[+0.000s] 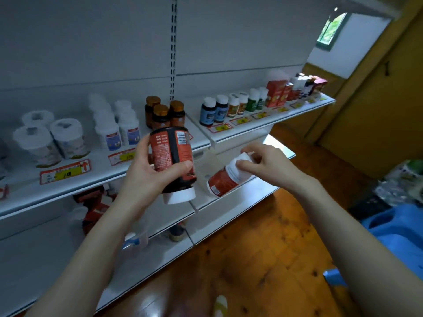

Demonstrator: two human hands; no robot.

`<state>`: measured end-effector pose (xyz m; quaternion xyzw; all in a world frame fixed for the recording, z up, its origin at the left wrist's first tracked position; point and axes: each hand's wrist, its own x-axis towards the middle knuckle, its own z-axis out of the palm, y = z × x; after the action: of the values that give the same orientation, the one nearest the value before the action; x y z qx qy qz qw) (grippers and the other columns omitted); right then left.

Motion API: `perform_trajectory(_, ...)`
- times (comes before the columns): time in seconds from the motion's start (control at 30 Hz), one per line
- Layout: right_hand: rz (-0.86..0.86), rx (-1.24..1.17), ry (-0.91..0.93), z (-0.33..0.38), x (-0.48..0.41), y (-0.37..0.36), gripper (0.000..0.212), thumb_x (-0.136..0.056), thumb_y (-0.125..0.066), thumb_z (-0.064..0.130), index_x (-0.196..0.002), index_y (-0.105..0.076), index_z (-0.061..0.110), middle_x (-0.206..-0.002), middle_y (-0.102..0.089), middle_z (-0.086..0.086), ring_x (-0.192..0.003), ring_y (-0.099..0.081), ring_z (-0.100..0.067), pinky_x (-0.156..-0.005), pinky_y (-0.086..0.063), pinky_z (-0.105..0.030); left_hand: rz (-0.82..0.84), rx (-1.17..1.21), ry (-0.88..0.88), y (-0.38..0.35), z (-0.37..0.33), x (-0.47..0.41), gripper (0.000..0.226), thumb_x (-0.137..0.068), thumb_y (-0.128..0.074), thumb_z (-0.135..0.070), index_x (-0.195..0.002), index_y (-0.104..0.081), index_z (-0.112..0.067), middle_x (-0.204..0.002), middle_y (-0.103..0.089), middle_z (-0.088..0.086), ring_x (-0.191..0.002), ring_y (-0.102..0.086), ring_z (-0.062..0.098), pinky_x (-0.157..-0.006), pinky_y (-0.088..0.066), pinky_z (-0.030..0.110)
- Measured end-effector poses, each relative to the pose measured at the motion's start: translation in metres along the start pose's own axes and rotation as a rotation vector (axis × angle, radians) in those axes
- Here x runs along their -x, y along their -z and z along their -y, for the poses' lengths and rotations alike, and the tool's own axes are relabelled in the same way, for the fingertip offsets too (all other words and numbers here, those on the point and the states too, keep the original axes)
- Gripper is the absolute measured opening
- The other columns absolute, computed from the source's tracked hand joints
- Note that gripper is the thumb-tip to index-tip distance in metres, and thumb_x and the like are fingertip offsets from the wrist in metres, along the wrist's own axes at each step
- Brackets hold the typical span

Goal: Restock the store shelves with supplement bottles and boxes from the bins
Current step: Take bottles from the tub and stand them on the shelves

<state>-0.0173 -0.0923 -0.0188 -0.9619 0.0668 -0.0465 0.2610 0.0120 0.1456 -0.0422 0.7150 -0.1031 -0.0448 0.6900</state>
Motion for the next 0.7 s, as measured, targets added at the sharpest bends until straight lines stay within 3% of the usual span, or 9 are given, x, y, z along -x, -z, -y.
perform_trajectory(0.07,0.02,-0.062,-0.015,-0.019,-0.009,0.012,0.031,-0.085,-0.062,0.033,-0.11,-0.058,0.016,-0.088,-0.058,-0.001,-0.076,-0.055,-0.019,-0.06,-0.046,-0.019,-0.003,0.014,0.003,-0.021,-0.002,-0.015,0.086,-0.057,-0.085,-0.022,-0.129,-0.039,-0.03,-0.107,-0.059,-0.012,-0.084,-0.061,-0.005,-0.067,-0.049,0.015)
perform_trajectory(0.17,0.088,-0.133,-0.024,-0.045,-0.026,0.036,0.023,-0.086,-0.058,0.037,-0.104,-0.052,0.024,-0.096,-0.06,-0.002,-0.068,-0.067,-0.021,-0.056,-0.055,-0.033,-0.031,0.046,-0.014,-0.058,-0.007,-0.039,0.078,-0.069,-0.077,-0.015,-0.135,-0.036,-0.023,-0.107,-0.058,-0.009,-0.086,-0.058,-0.003,-0.064,-0.048,0.011)
perform_trajectory(0.27,0.138,-0.108,0.043,-0.068,-0.048,0.06,0.024,-0.086,-0.059,0.025,-0.109,-0.051,0.022,-0.104,-0.057,-0.004,-0.07,-0.066,-0.025,-0.064,-0.055,-0.036,-0.034,0.076,-0.027,-0.088,-0.01,-0.057,0.098,-0.062,-0.08,-0.023,-0.143,-0.024,-0.026,-0.119,-0.053,-0.006,-0.096,-0.057,0.0,-0.072,-0.048,0.019)
perform_trajectory(0.33,0.173,-0.074,0.111,-0.081,-0.064,0.071,0.026,-0.082,-0.06,0.019,-0.105,-0.051,0.028,-0.11,-0.056,0.0,-0.084,-0.06,-0.022,-0.073,-0.052,-0.036,-0.059,0.093,-0.01,-0.1,-0.012,-0.064,0.104,-0.053,-0.084,-0.026,-0.139,-0.027,-0.03,-0.118,-0.054,-0.009,-0.098,-0.057,0.003,-0.078,-0.049,0.028)
perform_trajectory(0.47,0.18,-0.083,0.194,-0.101,-0.086,0.089,0.026,-0.078,-0.063,0.013,-0.094,-0.05,0.029,-0.094,-0.051,0.016,-0.09,-0.056,-0.024,-0.072,-0.045,-0.032,-0.157,0.076,-0.03,-0.124,-0.02,-0.08,0.078,-0.066,-0.076,-0.014,-0.126,-0.032,-0.035,-0.106,-0.053,-0.016,-0.093,-0.056,0.0,-0.073,-0.048,0.026)
perform_trajectory(0.6,0.084,-0.2,0.246,-0.132,-0.104,0.099,0.02,-0.083,-0.066,0.024,-0.079,-0.047,0.029,-0.087,-0.055,0.006,-0.088,-0.057,-0.03,-0.067,-0.045,-0.033,-0.22,0.111,-0.038,-0.159,-0.02,-0.098,0.078,-0.069,-0.074,-0.011,-0.132,-0.032,-0.028,-0.105,-0.055,-0.016,-0.091,-0.058,-0.001,-0.074,-0.05,0.026)
perform_trajectory(0.67,0.021,-0.258,0.207,-0.154,-0.11,0.104,0.017,-0.082,-0.066,0.028,-0.089,-0.051,0.025,-0.088,-0.053,0.006,-0.086,-0.055,-0.027,-0.067,-0.043,-0.028,-0.221,0.102,-0.027,-0.181,-0.018,-0.108,0.075,-0.07,-0.074,-0.012,-0.13,-0.032,-0.029,-0.103,-0.056,-0.015,-0.089,-0.059,0.001,-0.072,-0.05,0.028)
perform_trajectory(0.7,-0.002,-0.273,0.17,-0.165,-0.112,0.107,0.027,-0.081,-0.068,0.029,-0.102,-0.052,0.023,-0.095,-0.053,0.007,-0.088,-0.054,-0.021,-0.071,-0.045,-0.025,-0.213,0.106,-0.018,-0.192,-0.018,-0.115,0.075,-0.071,-0.074,-0.012,-0.131,-0.032,-0.028,-0.103,-0.056,-0.014,-0.088,-0.06,0.003,-0.069,-0.05,0.028)
